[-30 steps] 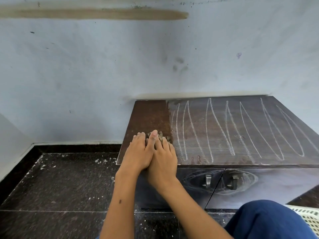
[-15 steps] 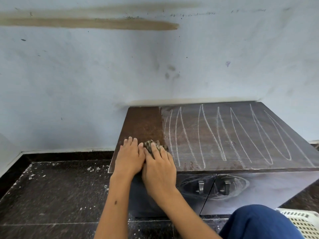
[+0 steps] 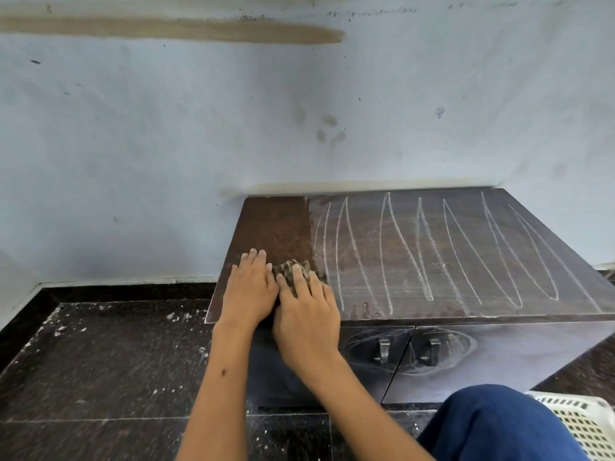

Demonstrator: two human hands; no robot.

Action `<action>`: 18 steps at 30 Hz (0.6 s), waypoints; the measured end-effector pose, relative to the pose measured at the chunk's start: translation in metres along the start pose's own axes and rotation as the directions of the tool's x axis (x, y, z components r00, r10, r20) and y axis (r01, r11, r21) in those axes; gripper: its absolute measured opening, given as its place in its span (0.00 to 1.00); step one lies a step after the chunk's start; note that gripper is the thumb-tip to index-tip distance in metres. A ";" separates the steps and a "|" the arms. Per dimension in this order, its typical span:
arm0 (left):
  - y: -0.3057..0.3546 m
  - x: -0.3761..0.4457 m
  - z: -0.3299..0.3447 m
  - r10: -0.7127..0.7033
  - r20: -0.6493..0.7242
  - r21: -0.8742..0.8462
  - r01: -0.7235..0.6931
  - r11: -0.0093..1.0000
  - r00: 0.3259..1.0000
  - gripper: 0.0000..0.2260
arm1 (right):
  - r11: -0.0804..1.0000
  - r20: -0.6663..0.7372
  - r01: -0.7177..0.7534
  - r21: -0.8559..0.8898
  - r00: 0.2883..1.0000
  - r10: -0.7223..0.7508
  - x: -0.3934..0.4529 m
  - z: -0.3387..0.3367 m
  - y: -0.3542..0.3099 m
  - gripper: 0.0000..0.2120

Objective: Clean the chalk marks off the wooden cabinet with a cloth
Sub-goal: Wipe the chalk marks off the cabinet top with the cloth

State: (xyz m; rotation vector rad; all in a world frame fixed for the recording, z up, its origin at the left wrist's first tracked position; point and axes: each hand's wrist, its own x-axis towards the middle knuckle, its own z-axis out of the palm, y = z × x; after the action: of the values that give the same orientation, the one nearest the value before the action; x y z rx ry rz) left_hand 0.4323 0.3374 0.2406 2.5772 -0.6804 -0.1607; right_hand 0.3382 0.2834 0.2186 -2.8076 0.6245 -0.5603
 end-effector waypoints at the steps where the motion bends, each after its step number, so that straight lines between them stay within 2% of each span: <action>1: 0.002 0.000 0.000 -0.005 -0.004 -0.037 0.005 0.999 1.000 0.20 | 0.999 0.085 0.042 0.007 0.995 -0.043 0.013 0.000 0.000 0.22; 3: 0.003 -0.001 0.000 -0.019 -0.047 -0.080 0.015 0.997 0.999 0.20 | 0.998 0.245 0.066 0.024 0.967 -0.070 0.039 -0.003 0.001 0.24; 6: 0.002 -0.006 -0.001 -0.017 -0.067 -0.054 0.014 0.998 0.998 0.20 | 0.999 0.259 0.041 -0.013 0.965 -0.036 0.050 0.000 0.002 0.24; 7: 0.002 -0.007 0.000 -0.016 -0.058 -0.046 0.013 0.999 0.998 0.21 | 0.999 0.239 0.024 -0.023 0.971 -0.018 0.043 0.002 0.002 0.23; 9: 0.000 -0.006 0.003 -0.014 -0.043 -0.017 0.013 1.000 0.999 0.21 | 1.000 0.067 -0.012 -0.025 0.998 0.014 0.018 0.006 0.000 0.20; 11: 0.001 -0.003 0.007 -0.004 -0.032 0.053 0.005 0.999 0.999 0.21 | 1.000 -0.043 -0.014 -0.026 0.999 0.013 0.000 0.003 0.006 0.21; 15: 0.004 -0.006 0.018 0.029 -0.043 0.210 -0.019 0.977 0.999 0.22 | 0.995 -0.121 -0.057 -0.085 0.992 0.046 -0.011 -0.002 0.036 0.17; 18: 0.004 -0.009 0.024 0.041 -0.083 0.250 -0.019 0.968 0.996 0.23 | 0.978 -0.143 -0.167 -0.122 0.978 0.150 -0.007 0.002 0.031 0.17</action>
State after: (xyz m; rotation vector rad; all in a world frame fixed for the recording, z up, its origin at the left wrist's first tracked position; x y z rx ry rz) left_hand 0.4169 0.3292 0.2210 2.7911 -0.7484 0.0509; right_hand 0.3215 0.2588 0.2061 -2.8245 0.9372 -0.7032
